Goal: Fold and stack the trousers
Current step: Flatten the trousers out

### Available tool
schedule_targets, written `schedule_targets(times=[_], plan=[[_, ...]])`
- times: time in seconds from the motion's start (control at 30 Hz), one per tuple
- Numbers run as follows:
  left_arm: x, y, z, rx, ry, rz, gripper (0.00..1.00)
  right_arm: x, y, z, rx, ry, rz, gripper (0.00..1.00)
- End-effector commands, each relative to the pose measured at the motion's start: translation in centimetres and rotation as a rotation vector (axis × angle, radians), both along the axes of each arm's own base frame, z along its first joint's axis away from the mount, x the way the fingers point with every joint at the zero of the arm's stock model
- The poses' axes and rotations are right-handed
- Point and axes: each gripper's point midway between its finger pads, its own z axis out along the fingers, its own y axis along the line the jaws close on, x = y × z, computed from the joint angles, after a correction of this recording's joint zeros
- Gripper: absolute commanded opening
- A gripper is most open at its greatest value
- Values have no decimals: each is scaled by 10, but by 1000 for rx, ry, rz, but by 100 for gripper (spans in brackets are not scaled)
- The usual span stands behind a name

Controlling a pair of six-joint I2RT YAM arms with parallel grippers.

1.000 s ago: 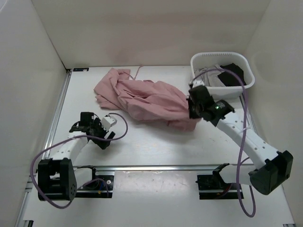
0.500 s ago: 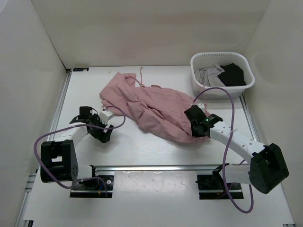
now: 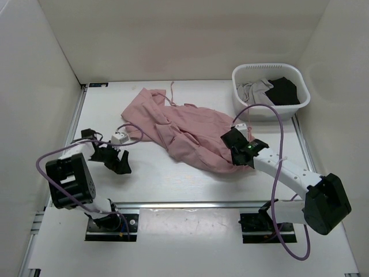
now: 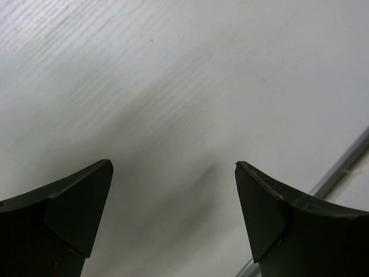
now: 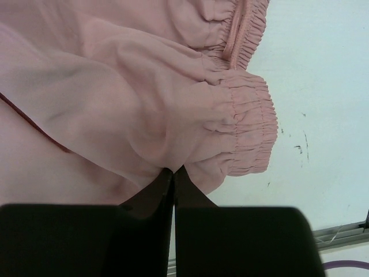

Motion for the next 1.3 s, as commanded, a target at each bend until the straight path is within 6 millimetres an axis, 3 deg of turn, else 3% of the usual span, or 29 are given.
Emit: schedule_targets(times=[0.0,0.07,0.1,0.17,0.27,0.33,0.4,0.53,0.57,0.63,0.67,0.73,0.8,0.9,0.97,1.0,1.07,1.13,1.2,1.27], plan=[[-41,-2,4,-164,124,-19,100,15,7,18,-4,-88,-9,0],[-6,28,12,-165,78,187,100,14,9,15,-10,-81,2,0],[16,58,28,-179,6,312,100,16,11,18,-4,-88,1,0],[37,66,61,-350,-88,412,100,15,13,13,-17,-71,13,0],[40,74,82,-439,-97,516,100,19,22,18,-22,-78,29,0],[34,75,85,-459,-97,573,100,21,23,23,-31,-100,29,0],[34,80,107,-476,-134,624,100,20,26,23,-31,-101,39,0],[69,103,192,-517,-199,733,100,24,32,28,-39,-104,67,0],[90,112,233,-447,-266,748,100,24,31,25,-60,-92,85,0],[110,138,257,-340,-255,914,100,30,35,35,-73,-112,93,0],[118,145,312,-298,-393,873,100,31,33,39,-85,-120,86,0],[125,140,359,-238,-556,786,100,35,31,45,-99,-145,72,0],[122,120,412,-190,-760,632,100,36,28,48,-132,-165,75,0],[124,93,446,-51,-989,355,100,39,27,56,-147,-185,83,0],[125,84,456,116,-1155,174,100,39,26,57,-160,-181,97,0],[128,76,466,152,-1220,129,100,42,26,59,-176,-184,105,0],[132,82,491,263,-1312,144,100,43,24,60,-192,-187,109,0],[133,76,521,388,-1441,46,100,45,24,59,-208,-188,115,0],[133,64,532,582,-1583,-198,100,48,26,63,-209,-199,128,0],[120,46,539,704,-1691,-373,100,51,28,65,-215,-203,140,0]])
